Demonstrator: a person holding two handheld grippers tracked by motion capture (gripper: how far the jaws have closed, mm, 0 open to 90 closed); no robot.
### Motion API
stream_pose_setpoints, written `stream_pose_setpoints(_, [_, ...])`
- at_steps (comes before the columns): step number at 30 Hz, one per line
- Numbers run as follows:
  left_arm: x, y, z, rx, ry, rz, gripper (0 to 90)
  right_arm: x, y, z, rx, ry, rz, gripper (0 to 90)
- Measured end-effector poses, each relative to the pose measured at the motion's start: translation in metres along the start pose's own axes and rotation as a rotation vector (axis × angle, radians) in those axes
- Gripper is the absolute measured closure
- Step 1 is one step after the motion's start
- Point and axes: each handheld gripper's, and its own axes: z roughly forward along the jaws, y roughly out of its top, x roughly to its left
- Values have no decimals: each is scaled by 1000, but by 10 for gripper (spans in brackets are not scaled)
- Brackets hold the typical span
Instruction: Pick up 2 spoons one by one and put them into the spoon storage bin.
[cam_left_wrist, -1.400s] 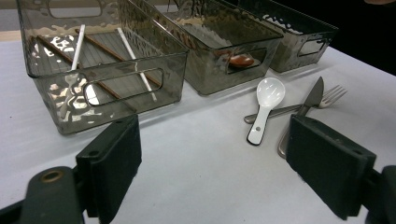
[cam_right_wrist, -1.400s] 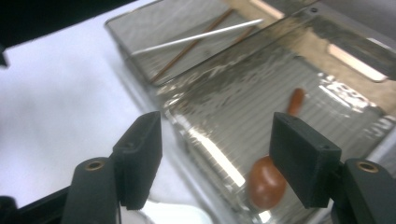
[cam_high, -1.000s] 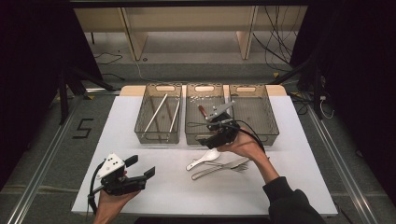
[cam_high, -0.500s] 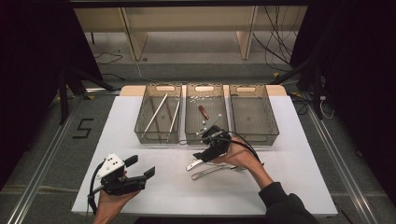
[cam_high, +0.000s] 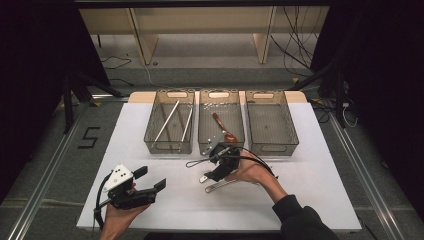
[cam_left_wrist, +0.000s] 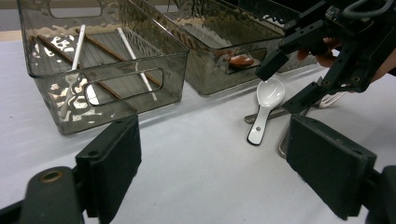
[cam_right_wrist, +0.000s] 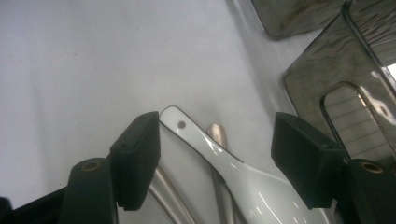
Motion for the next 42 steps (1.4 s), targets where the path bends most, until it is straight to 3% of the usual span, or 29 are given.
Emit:
stream_pose_setpoints(13, [0, 0, 0, 1, -1, 0, 180, -3, -3, 14, 64, 8, -48, 347])
stream_pose_setpoints(22, [0, 0, 0, 2, 0, 0, 180, -4, -5, 27, 108, 7, -39, 371])
stream_pose_setpoints(34, [0, 0, 0, 4, -1, 1, 180, -5, -6, 35, 156, 9, -67, 417])
stream_pose_setpoints(42, [0, 0, 0, 4, -1, 1, 180, -4, -5, 34, 159, 18, -96, 546])
